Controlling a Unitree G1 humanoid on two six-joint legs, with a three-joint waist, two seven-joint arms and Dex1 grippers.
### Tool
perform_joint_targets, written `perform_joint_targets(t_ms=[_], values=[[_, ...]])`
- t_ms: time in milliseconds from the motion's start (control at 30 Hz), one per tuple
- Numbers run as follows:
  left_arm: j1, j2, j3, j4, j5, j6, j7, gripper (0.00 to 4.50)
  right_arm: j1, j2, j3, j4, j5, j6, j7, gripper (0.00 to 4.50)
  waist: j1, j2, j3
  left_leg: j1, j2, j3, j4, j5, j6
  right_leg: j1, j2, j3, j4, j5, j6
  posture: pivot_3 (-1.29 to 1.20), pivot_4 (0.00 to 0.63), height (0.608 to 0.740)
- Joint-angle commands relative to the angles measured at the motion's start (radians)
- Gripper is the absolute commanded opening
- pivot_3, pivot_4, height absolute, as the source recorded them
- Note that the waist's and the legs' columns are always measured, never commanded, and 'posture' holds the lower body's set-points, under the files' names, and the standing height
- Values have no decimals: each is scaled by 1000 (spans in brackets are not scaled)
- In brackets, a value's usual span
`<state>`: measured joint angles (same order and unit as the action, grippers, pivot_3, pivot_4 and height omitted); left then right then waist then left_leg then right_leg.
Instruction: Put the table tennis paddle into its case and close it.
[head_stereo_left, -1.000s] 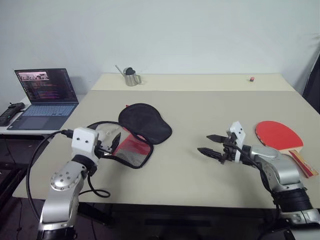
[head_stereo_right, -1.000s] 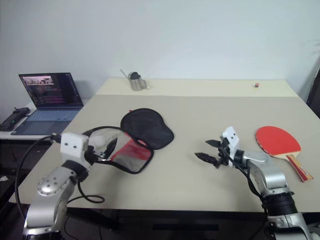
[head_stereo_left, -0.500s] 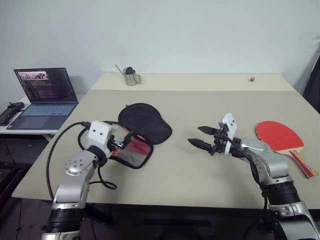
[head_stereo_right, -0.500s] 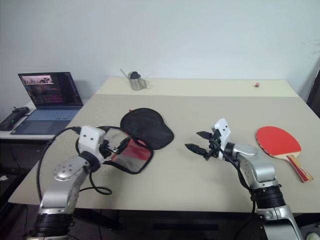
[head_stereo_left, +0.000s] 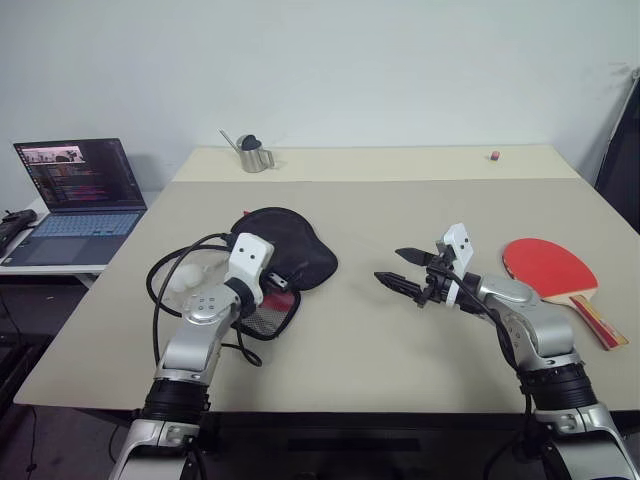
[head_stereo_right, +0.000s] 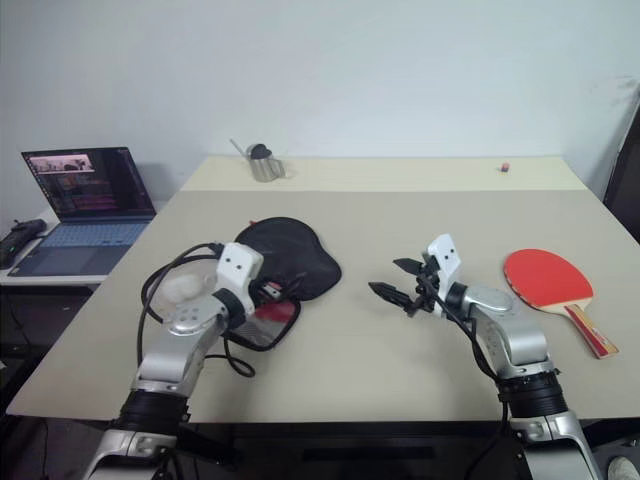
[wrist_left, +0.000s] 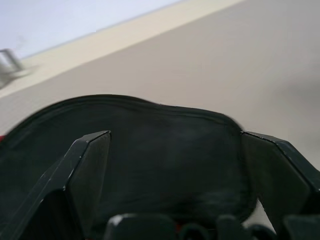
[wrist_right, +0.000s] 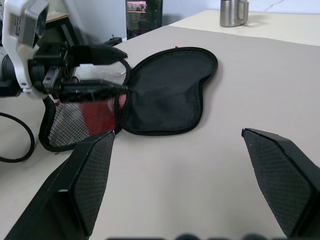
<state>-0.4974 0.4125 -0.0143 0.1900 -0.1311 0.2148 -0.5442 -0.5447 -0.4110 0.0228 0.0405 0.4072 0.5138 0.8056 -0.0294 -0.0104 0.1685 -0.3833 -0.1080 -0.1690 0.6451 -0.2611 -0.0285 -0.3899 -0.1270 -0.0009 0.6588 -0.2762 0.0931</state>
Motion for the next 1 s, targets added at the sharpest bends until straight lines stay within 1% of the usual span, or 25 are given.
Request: perform_joint_targets(t_ms=[33, 133, 267, 433, 633, 1000], values=[[-43, -7, -27, 32, 14, 1, -30, 4500, -14, -1, -21, -54, 17, -18, 1, 4454, 0, 0, 0, 0, 0, 0, 0, 0, 0, 0, 0, 0, 0, 0, 0, 0, 150, 740], [-62, -17, -56, 85, 31, 2, -48, 4500, -10, -34, -21, -111, 49, 24, 37, 4454, 0, 0, 0, 0, 0, 0, 0, 0, 0, 0, 0, 0, 0, 0, 0, 0, 150, 740], [-79, -33, -70, 141, 36, 7, -59, 4500, -4, -115, -13, -212, 101, 89, 118, 4454, 0, 0, 0, -1, 0, 0, 0, 0, 0, 0, 0, 0, -1, 0, 0, 0, 150, 740], [-97, -58, -82, 175, 39, 33, -77, 4500, -18, -176, -22, -243, 121, 113, 153, 4454, 1, -1, 0, -1, 0, 0, 0, 0, 0, 0, 0, -1, 0, 0, 0, 0, 150, 740], [-119, -83, -119, 233, 65, 37, -94, 4500, -17, -194, -27, -240, 114, 102, 147, 4454, 0, -1, 0, -1, 0, 0, 0, 0, 0, 0, 0, -1, 0, 0, 0, 0, 150, 740], [-131, -110, -113, 304, 80, 42, -72, 4500, -6, -196, -52, -226, 115, 87, 126, 4454, 3, -2, 0, 0, 0, 0, 1, 0, 0, 1, 0, -1, 1, 0, 0, 0, 150, 740]])
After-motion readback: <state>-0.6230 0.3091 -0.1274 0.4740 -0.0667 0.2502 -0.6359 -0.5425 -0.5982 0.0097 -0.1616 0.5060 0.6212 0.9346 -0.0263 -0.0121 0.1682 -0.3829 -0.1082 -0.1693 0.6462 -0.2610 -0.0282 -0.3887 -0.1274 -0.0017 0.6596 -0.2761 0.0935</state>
